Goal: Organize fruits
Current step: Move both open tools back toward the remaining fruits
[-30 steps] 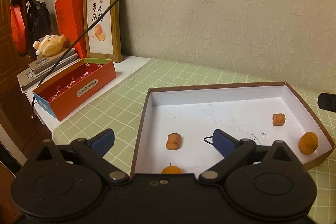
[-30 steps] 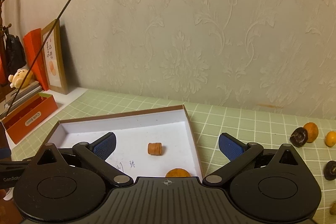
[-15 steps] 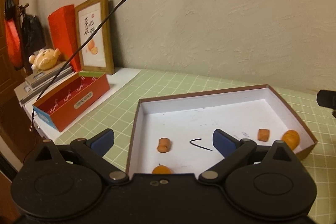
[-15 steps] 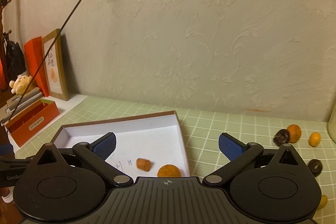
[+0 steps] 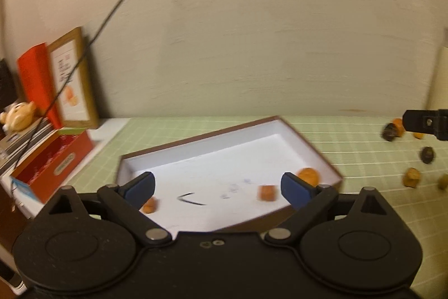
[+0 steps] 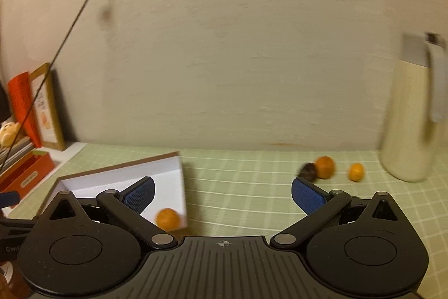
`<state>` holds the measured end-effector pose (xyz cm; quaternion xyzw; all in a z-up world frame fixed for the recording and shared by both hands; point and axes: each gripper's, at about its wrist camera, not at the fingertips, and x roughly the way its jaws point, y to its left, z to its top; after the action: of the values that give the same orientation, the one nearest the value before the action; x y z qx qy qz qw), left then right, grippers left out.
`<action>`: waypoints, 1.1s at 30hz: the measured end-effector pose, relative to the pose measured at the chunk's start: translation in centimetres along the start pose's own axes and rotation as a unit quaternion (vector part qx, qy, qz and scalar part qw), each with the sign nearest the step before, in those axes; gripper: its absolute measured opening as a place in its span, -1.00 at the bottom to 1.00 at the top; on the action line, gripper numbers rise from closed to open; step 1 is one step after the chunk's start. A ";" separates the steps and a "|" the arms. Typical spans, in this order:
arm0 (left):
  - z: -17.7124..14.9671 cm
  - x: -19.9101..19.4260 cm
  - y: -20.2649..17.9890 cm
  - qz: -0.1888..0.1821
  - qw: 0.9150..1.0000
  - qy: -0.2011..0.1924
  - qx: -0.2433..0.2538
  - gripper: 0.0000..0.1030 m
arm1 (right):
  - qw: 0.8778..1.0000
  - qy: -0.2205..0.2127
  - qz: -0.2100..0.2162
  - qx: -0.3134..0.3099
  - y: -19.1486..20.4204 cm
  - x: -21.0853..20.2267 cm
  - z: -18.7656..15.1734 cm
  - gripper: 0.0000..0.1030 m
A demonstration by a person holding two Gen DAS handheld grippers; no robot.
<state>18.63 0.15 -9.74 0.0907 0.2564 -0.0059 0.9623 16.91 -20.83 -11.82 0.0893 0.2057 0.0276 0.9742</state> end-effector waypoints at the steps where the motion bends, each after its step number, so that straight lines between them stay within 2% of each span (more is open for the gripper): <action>1: 0.0 -0.1 -0.7 -0.009 1.000 0.000 0.004 0.68 | 1.000 0.000 -0.006 0.004 -0.6 -0.3 0.0 1.00; 12: -0.5 -0.5 -7.0 -0.077 0.996 -0.002 0.049 0.66 | 0.997 0.003 -0.065 0.031 -5.9 -3.2 -1.0 1.00; 16: -0.6 -0.3 -9.1 -0.099 0.993 0.003 0.063 0.52 | 0.996 0.006 -0.088 0.028 -7.1 -3.8 -1.5 1.00; 24: -1.0 0.7 -13.2 -0.134 0.987 0.014 0.089 0.41 | 0.993 0.020 -0.111 0.026 -9.3 -4.6 -2.7 0.99; 29: -1.3 1.6 -15.3 -0.149 0.984 0.022 0.098 0.20 | 0.992 0.030 -0.120 0.031 -10.9 -4.6 -3.5 0.99; 30: -1.4 1.8 -15.6 -0.152 0.983 0.024 0.099 0.18 | 0.992 0.031 -0.118 0.036 -11.3 -4.6 -3.7 0.98; 33: -1.6 2.2 -16.6 -0.161 0.981 0.029 0.104 0.09 | 0.992 0.039 -0.117 0.038 -12.0 -4.5 -4.0 0.60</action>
<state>18.81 -15.83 -15.04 0.1481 0.2936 -0.1850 0.9261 11.42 -32.43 -15.85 0.1001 0.2532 -0.0913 0.9579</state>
